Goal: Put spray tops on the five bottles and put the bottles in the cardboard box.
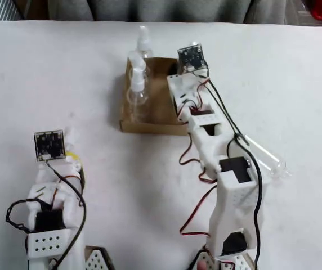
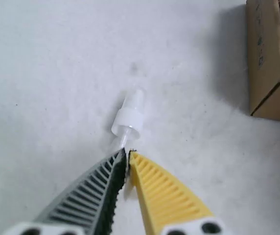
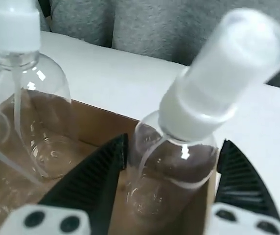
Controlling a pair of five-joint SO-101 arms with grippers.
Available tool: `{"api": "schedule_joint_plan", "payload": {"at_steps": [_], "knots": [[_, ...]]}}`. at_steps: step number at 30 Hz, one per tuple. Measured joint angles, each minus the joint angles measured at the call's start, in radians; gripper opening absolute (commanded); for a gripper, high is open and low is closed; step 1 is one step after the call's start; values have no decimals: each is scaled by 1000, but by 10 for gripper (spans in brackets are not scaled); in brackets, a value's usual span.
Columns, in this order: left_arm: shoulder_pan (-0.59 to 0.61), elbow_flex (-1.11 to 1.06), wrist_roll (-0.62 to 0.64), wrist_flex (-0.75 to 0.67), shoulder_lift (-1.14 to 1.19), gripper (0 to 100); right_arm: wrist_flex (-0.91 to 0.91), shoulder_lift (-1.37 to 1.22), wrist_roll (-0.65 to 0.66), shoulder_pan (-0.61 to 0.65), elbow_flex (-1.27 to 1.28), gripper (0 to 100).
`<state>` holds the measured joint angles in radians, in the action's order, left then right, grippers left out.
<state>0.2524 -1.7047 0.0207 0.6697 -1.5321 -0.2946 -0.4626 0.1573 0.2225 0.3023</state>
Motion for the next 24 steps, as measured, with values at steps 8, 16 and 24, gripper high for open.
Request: {"api": "schedule_joint_plan", "payload": {"at_steps": [8, 16, 24], "knots": [[0, 0, 0, 0, 0, 20, 0, 0, 8, 20, 20, 391], [0, 0, 0, 0, 0, 20, 0, 3, 8, 23, 20, 391], [0, 0, 0, 0, 0, 20, 0, 104, 8, 31, 80, 391]]}}
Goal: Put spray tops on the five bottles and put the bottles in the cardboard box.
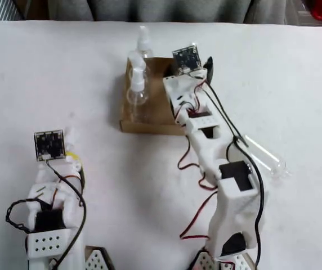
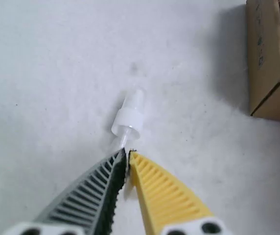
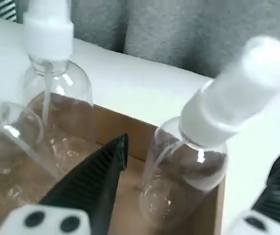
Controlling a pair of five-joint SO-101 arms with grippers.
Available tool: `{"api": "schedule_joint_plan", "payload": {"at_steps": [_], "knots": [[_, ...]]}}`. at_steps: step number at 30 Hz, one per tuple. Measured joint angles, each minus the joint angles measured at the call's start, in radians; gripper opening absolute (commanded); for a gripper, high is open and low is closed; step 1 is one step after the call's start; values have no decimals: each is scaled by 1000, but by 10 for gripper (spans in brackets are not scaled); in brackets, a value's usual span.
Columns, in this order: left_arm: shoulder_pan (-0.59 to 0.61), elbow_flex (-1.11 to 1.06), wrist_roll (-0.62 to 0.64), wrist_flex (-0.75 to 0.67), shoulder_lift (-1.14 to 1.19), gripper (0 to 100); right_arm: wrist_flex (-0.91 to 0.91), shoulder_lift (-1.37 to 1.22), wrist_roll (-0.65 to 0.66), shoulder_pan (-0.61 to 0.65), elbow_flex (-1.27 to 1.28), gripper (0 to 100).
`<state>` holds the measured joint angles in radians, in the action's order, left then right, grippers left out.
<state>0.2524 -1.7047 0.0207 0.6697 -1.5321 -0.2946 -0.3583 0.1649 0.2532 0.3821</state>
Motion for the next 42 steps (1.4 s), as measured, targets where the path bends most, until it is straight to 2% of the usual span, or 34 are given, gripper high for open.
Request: {"api": "schedule_joint_plan", "payload": {"at_steps": [19, 31, 36, 38, 42], "knots": [[0, 0, 0, 0, 0, 20, 0, 98, 0, 12, 38, 391], [0, 0, 0, 0, 0, 20, 8, 459, 6, 9, 264, 390], [0, 0, 0, 0, 0, 20, 146, 658, 6, 9, 370, 389], [0, 0, 0, 0, 0, 20, 199, 733, 6, 9, 408, 360], [0, 0, 0, 0, 0, 20, 311, 868, 6, 0, 473, 219]]}}
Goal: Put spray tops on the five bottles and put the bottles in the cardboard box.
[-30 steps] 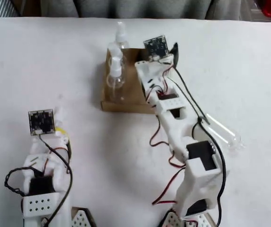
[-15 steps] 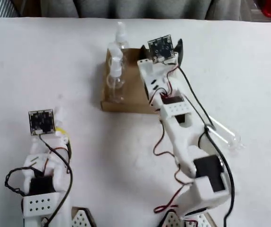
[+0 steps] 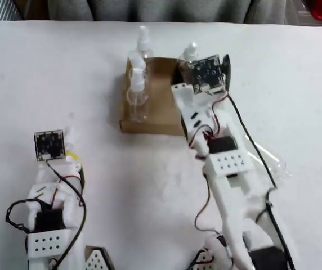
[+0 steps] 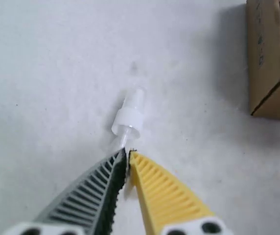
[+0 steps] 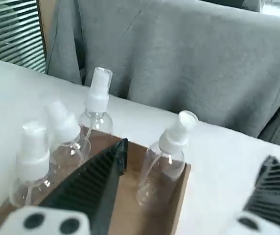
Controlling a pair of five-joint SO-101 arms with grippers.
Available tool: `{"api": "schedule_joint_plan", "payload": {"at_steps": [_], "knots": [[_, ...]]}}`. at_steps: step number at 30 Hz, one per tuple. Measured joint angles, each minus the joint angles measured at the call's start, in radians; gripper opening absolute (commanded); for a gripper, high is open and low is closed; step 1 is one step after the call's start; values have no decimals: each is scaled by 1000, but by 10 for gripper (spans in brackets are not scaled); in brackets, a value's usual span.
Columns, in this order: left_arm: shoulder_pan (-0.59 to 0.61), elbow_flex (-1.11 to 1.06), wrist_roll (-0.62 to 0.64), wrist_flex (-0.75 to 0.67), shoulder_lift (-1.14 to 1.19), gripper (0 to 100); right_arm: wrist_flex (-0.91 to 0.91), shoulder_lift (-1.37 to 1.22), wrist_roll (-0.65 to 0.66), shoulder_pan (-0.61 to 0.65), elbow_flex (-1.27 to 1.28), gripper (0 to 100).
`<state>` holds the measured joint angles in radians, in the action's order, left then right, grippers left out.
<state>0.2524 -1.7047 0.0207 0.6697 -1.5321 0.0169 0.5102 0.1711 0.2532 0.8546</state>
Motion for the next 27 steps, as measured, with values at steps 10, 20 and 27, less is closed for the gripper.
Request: {"api": "schedule_joint_plan", "payload": {"at_steps": [10, 20, 27], "knots": [[6, 0, 0, 0, 0, 20, 388, 313, 2, -160, 86, 76], [6, 0, 0, 0, 0, 20, 891, 549, 32, -473, 86, 77], [6, 0, 0, 0, 0, 20, 1043, 531, 377, -589, 86, 80]]}}
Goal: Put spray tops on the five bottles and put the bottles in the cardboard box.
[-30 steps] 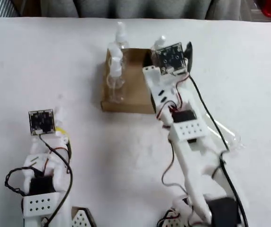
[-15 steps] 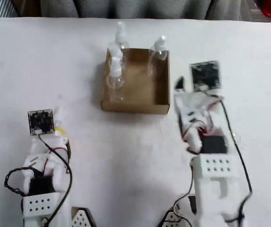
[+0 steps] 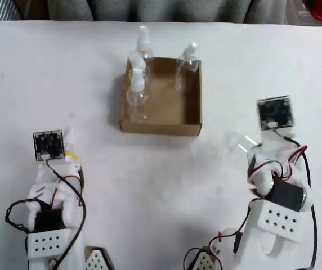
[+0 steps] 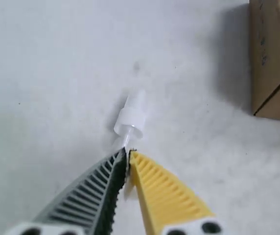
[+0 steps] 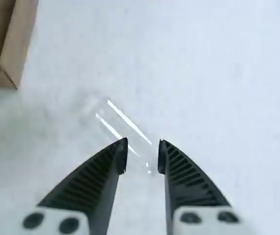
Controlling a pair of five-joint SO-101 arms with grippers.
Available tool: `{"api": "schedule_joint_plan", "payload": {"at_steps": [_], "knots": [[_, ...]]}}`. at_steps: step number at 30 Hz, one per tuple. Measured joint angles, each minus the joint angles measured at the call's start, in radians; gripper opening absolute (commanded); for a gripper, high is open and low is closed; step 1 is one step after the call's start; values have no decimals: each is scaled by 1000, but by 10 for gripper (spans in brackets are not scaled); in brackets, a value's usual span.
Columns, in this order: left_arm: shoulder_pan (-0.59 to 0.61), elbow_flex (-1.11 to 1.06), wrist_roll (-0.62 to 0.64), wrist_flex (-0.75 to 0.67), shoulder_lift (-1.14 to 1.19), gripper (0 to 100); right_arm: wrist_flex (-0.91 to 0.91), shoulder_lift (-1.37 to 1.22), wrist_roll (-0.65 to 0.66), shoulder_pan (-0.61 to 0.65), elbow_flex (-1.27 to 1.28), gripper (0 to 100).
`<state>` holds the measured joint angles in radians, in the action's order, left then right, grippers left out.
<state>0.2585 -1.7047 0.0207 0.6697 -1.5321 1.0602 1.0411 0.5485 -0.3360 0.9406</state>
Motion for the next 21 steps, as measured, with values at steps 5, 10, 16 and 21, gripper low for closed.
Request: {"api": "schedule_joint_plan", "payload": {"at_steps": [5, 10, 16, 21], "knots": [[0, 0, 0, 0, 0, 20, 31, -100, 38, -43, 0, 81], [0, 0, 0, 0, 0, 20, 26, -221, 43, -43, -54, 174], [0, 0, 0, 0, 0, 20, -35, -437, 43, 21, -144, 314], [0, 0, 0, 0, 0, 20, -48, -667, 43, 72, -267, 312]]}}
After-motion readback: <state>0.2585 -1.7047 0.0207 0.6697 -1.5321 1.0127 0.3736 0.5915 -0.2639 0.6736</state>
